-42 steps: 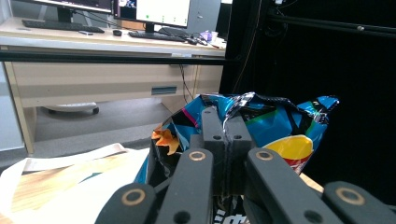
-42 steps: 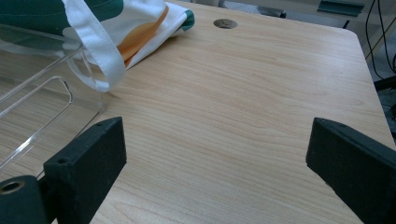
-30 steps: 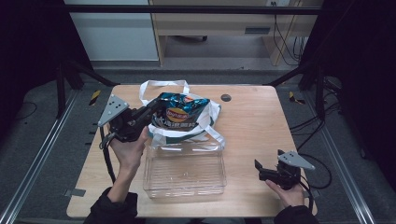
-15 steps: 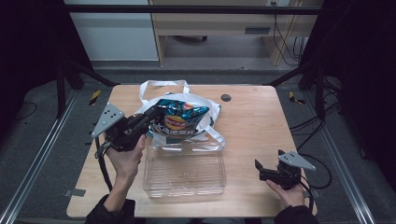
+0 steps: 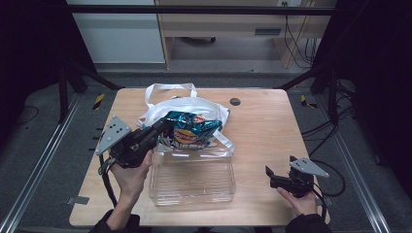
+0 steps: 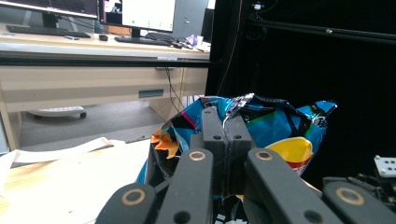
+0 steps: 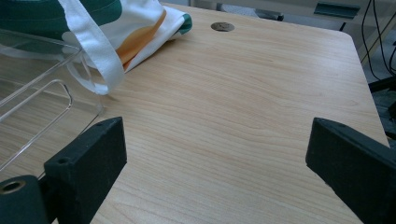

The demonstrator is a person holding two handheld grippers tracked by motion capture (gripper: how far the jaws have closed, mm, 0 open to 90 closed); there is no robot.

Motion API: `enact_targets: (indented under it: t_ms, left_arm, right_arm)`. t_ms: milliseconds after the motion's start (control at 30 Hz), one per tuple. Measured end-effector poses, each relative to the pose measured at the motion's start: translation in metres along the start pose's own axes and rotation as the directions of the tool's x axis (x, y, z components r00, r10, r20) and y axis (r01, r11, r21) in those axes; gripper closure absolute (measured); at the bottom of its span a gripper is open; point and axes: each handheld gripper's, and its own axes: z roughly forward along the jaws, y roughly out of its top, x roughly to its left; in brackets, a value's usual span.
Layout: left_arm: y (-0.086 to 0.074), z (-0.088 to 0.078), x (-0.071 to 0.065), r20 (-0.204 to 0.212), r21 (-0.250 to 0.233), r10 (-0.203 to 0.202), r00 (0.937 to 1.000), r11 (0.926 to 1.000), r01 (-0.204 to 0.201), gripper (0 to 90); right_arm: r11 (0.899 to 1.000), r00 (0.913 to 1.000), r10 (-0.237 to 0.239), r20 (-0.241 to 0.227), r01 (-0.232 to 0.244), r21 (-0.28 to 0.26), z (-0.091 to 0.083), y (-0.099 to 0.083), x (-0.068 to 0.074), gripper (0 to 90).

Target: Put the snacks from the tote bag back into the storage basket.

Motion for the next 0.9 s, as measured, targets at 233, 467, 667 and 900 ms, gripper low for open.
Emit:
enact_targets:
  t_ms: [233,467,667,900]
  left_arm:
    - [-0.010,-0.005,-0.005,0.006,0.027,0.001,1.0000,0.9996,-0.001,90.0]
    - [-0.014,-0.010,-0.007,0.013,0.041,0.003,0.9999,0.9992,-0.004,90.0]
    - [-0.022,-0.012,-0.010,0.021,0.060,0.003,0.9998,0.9982,-0.004,90.0]
    - [-0.034,-0.016,-0.011,0.021,0.097,0.000,0.9998,0.9953,-0.002,90.0]
  right_arm:
    - [1.000,1.0000,0.003,-0.001,-0.003,-0.002,-0.001,0.000,0.000,5.4]
    - [1.000,1.0000,0.001,0.001,-0.001,-0.002,-0.001,0.000,0.000,5.4]
    - [1.000,1.0000,0.001,0.000,-0.001,0.000,-0.001,0.000,0.000,5.5]
    - [1.000,1.0000,0.002,-0.003,-0.002,0.003,-0.001,-0.001,0.001,5.6]
